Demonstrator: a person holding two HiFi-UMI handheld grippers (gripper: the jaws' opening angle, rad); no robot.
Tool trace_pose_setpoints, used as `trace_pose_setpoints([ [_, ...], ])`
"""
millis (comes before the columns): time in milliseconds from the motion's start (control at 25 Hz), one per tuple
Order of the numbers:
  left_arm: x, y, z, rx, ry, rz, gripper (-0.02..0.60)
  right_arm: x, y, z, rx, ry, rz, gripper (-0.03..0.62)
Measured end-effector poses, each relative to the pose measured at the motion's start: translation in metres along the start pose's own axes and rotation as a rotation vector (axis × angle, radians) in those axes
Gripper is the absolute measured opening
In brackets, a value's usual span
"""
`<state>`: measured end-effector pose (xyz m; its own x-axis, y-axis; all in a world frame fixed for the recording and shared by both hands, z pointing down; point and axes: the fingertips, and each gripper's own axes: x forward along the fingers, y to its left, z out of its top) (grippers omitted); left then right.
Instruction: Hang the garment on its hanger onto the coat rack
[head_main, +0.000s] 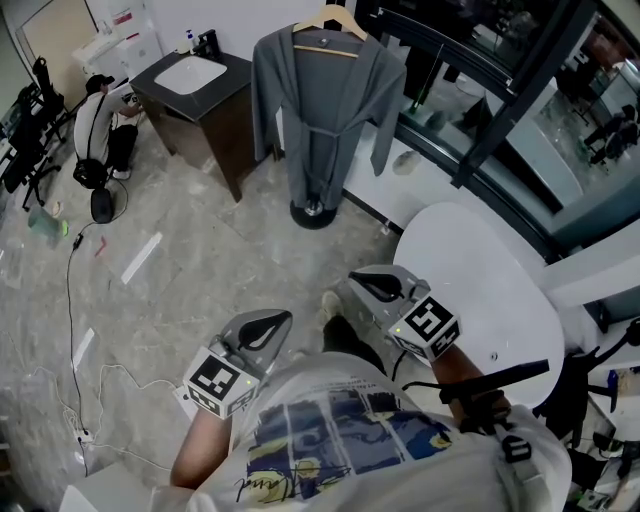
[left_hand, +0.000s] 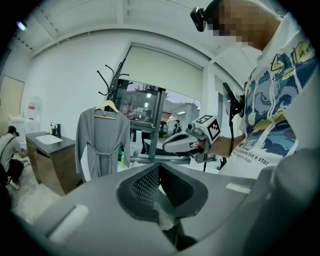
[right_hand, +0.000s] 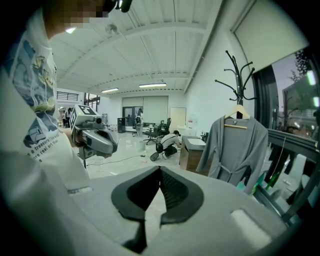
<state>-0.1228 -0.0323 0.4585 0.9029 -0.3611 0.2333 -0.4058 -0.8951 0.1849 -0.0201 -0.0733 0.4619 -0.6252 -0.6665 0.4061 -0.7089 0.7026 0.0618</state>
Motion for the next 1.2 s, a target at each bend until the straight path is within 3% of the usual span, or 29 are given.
trace_pose_setpoints([
  [920,-0.001,-0.005,0.001,-0.007,0.022,0.004,0.003,0.007,0.015,0.006,-0.046,0.002,0.034,0.002],
  [1200,0.016,-0.009,0.003,-0.005,0.043,-0.019,0.003,0.001,0.002,0.000,-0.036,0.004,0.028,0.002],
])
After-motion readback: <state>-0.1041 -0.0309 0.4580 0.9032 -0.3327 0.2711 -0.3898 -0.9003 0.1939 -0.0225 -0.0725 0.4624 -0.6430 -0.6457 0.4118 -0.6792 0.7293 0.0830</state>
